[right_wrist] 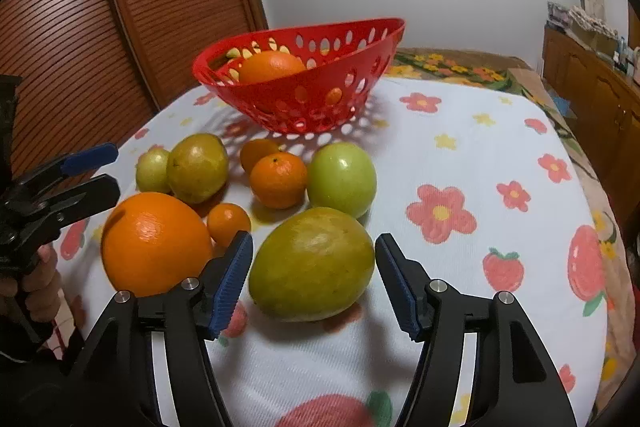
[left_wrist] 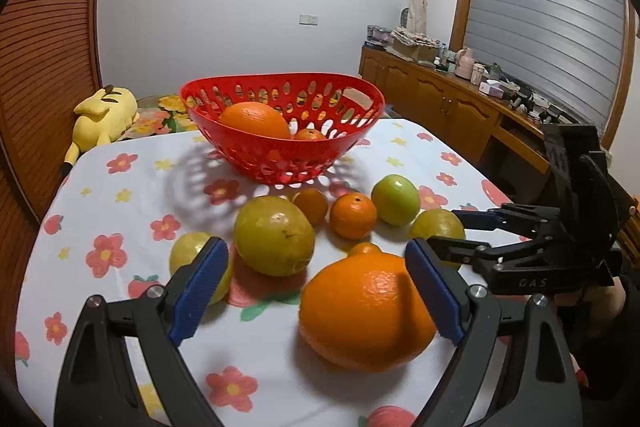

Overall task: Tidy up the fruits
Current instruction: 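Move both grippers back toward the remaining fruit on the table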

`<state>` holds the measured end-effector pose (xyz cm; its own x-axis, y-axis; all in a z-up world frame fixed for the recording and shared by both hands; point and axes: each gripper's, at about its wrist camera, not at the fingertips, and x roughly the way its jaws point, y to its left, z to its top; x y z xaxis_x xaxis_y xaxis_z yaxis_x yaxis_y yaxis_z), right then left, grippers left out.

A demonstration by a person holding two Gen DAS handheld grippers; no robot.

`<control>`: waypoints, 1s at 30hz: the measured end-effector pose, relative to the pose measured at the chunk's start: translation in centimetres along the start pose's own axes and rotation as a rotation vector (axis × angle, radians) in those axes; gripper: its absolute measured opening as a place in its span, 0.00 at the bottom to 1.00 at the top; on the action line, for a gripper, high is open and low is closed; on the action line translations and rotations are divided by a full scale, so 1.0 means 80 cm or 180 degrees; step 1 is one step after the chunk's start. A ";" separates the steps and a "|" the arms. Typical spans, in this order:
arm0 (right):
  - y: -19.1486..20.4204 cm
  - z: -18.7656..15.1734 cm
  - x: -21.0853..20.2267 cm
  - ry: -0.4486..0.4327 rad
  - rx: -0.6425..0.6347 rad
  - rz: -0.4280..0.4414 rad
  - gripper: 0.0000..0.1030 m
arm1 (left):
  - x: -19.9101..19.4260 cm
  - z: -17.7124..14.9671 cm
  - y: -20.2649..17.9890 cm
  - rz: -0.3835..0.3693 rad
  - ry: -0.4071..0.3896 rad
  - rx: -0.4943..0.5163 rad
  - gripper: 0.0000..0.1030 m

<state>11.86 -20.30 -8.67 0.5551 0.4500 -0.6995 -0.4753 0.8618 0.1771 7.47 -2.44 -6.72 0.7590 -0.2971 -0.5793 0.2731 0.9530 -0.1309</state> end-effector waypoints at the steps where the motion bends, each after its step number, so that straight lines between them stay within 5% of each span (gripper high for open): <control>1: -0.001 0.000 0.002 0.0013 0.0005 0.0022 0.66 | 0.001 0.000 -0.001 -0.0001 0.0009 0.0006 0.88; 9: -0.001 -0.005 -0.002 -0.0014 -0.0041 0.0052 0.65 | 0.008 -0.001 -0.008 -0.0045 0.0077 -0.0011 0.88; 19: -0.036 -0.006 -0.018 -0.0123 0.0048 -0.0281 0.65 | 0.014 -0.002 -0.023 -0.0139 0.0167 0.0032 0.88; 30: -0.043 -0.012 -0.016 -0.0233 0.0119 -0.0216 0.65 | 0.034 -0.015 -0.036 -0.0111 0.0420 0.0117 0.88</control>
<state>12.12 -24.06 -9.00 0.6342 0.4051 -0.6585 -0.4100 0.8983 0.1577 8.02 -5.93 -8.87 0.6650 -0.3174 -0.6760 0.3214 0.9387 -0.1246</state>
